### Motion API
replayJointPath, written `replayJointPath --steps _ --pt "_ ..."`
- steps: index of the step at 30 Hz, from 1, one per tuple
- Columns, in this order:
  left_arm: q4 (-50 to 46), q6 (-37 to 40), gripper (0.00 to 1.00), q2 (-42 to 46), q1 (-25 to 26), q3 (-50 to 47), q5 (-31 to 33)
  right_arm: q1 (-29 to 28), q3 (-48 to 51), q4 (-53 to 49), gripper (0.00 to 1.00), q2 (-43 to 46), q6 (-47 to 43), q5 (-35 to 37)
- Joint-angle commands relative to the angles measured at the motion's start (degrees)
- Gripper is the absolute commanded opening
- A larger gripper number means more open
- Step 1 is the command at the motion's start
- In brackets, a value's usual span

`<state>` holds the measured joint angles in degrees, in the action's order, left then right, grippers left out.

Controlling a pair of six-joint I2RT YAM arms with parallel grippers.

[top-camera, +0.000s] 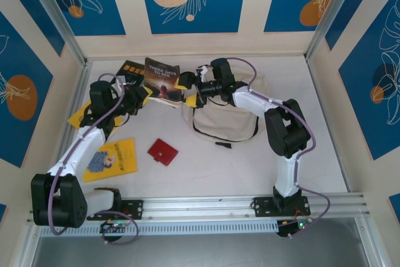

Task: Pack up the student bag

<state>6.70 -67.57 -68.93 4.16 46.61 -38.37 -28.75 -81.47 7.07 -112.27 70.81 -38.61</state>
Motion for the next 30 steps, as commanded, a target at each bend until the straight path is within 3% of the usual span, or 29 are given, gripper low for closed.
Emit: replayJointPath --steps 1,7,10,14,19,21,23,28,30 --pt "9.5 -5.0 0.00 2.2 0.6 2.6 -3.5 -0.1 -0.3 8.3 0.92 -1.7 6.4 -5.2" --pt "13.9 -8.6 0.00 1.9 0.9 2.1 -3.8 -0.7 -1.3 20.3 0.91 -3.1 14.7 -7.8" --pt "14.4 -9.1 0.00 1.7 1.0 1.9 -4.1 -0.6 -1.5 25.5 0.85 -3.5 18.6 -8.2" --pt "13.3 -8.6 0.00 1.7 1.0 1.8 -3.7 -0.1 -0.3 26.4 0.67 -2.1 19.4 -7.5" --pt "11.4 -7.0 0.00 1.7 1.0 1.6 -3.3 0.7 3.0 26.6 0.36 0.5 20.6 -4.9" --pt "10.5 -6.5 0.10 1.7 1.0 1.5 -2.8 0.7 3.9 27.5 0.23 1.4 21.5 -3.7" --pt "9.2 -5.7 0.22 1.8 1.3 1.3 -1.6 0.5 4.8 28.5 0.17 2.4 22.8 -2.0" --pt "6.2 -3.2 0.62 1.4 4.2 1.8 3.0 -1.2 6.5 28.7 0.13 4.1 24.3 4.8" --pt "5.4 -2.7 0.72 0.9 6.2 2.0 5.6 -1.8 6.6 28.7 0.13 4.0 25.1 6.9"
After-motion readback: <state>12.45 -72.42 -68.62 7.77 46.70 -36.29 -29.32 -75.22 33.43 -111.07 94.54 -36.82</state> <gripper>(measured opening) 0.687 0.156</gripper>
